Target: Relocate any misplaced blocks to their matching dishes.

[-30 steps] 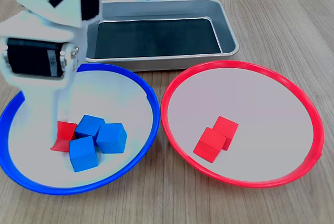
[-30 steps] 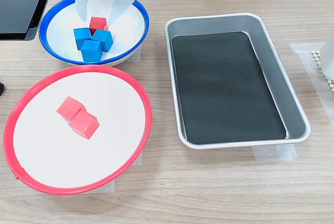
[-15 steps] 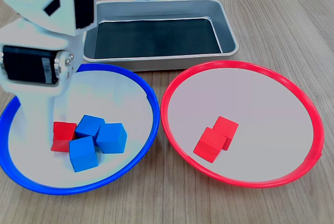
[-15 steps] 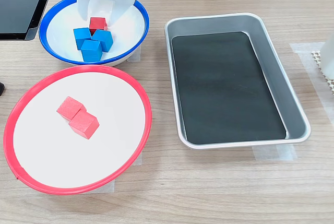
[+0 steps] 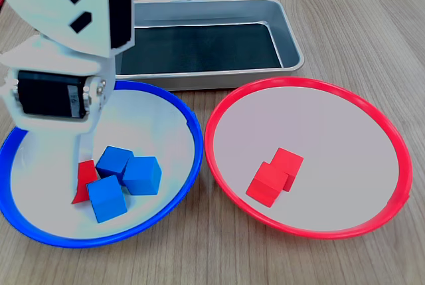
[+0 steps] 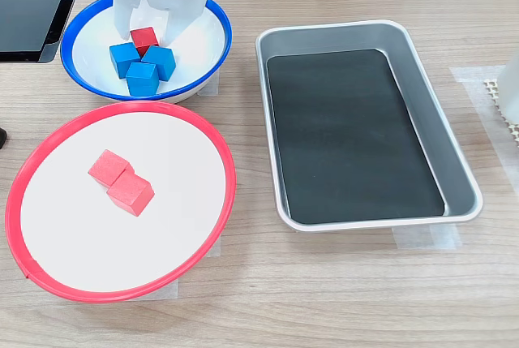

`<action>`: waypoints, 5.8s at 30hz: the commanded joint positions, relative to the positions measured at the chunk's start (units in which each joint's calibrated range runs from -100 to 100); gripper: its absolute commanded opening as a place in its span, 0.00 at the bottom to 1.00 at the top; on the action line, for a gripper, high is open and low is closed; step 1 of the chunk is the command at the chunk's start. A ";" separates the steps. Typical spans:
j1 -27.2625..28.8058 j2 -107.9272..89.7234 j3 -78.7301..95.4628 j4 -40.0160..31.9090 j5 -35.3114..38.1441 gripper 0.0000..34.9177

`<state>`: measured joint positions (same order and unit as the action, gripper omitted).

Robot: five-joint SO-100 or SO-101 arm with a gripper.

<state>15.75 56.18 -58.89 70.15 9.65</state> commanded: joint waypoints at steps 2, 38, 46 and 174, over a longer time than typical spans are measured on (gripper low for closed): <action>-0.46 -0.45 -0.14 -1.02 0.24 0.24; -8.08 -33.79 29.81 -7.29 13.97 0.01; -15.99 -33.03 30.45 -9.11 18.56 0.01; -12.13 -154.13 148.15 -16.45 -6.69 0.01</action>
<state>2.92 -93.95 87.48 51.22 3.25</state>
